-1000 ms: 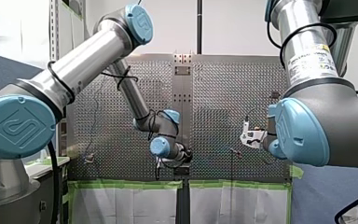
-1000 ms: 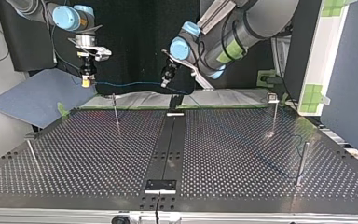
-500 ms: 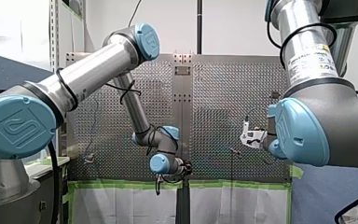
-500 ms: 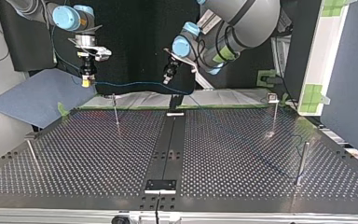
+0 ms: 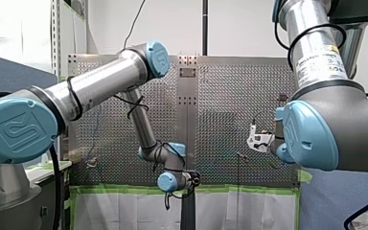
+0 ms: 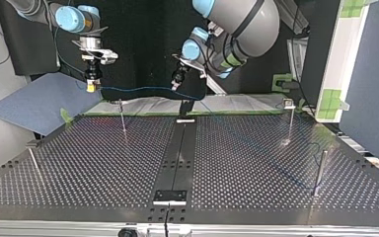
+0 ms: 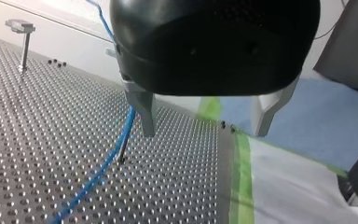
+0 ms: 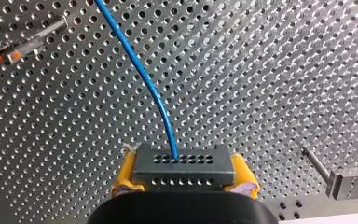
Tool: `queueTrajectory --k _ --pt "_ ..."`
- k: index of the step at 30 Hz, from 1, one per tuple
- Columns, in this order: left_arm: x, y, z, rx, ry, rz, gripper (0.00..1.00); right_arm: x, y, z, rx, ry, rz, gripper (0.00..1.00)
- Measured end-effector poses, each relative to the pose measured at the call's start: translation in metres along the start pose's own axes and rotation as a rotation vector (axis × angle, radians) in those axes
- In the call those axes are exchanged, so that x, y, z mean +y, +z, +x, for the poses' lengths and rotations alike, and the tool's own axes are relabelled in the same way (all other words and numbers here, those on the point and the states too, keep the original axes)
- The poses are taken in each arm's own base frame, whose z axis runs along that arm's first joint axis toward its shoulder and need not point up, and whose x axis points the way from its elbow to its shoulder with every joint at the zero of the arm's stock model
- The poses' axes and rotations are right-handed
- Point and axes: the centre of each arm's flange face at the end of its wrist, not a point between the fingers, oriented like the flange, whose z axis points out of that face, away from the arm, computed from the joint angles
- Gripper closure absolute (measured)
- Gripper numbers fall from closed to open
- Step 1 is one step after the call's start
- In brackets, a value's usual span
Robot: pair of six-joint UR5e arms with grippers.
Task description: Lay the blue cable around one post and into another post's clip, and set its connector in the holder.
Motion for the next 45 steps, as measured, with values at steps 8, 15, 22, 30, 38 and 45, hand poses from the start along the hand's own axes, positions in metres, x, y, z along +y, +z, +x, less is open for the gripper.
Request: queueTrajectory --k 8,15,22,30,38,45 --pt "0.017 0.002 0.025 -0.030 0.007 -0.050 0.00 0.002 0.001 0.001 0.004 -0.001 -0.003 1.00" --pt "0.008 0.004 0.021 -0.086 0.022 -0.024 0.00 0.003 0.001 0.001 0.006 -0.006 -0.006 1.00" --pt "-0.001 -0.002 0.003 -0.139 0.023 -0.006 0.00 0.003 0.001 0.001 0.007 -0.008 -0.007 1.00" --pt "-0.005 -0.010 -0.026 -0.210 0.014 0.007 0.00 0.002 0.001 0.000 0.003 -0.008 -0.005 1.00" --pt "-0.019 0.004 -0.044 -0.289 0.008 0.060 0.00 0.000 0.000 0.000 0.000 -0.006 -0.003 1.00" --pt "-0.027 0.013 -0.050 -0.288 0.032 0.071 0.00 0.001 0.000 0.000 0.000 -0.006 -0.003 1.00"
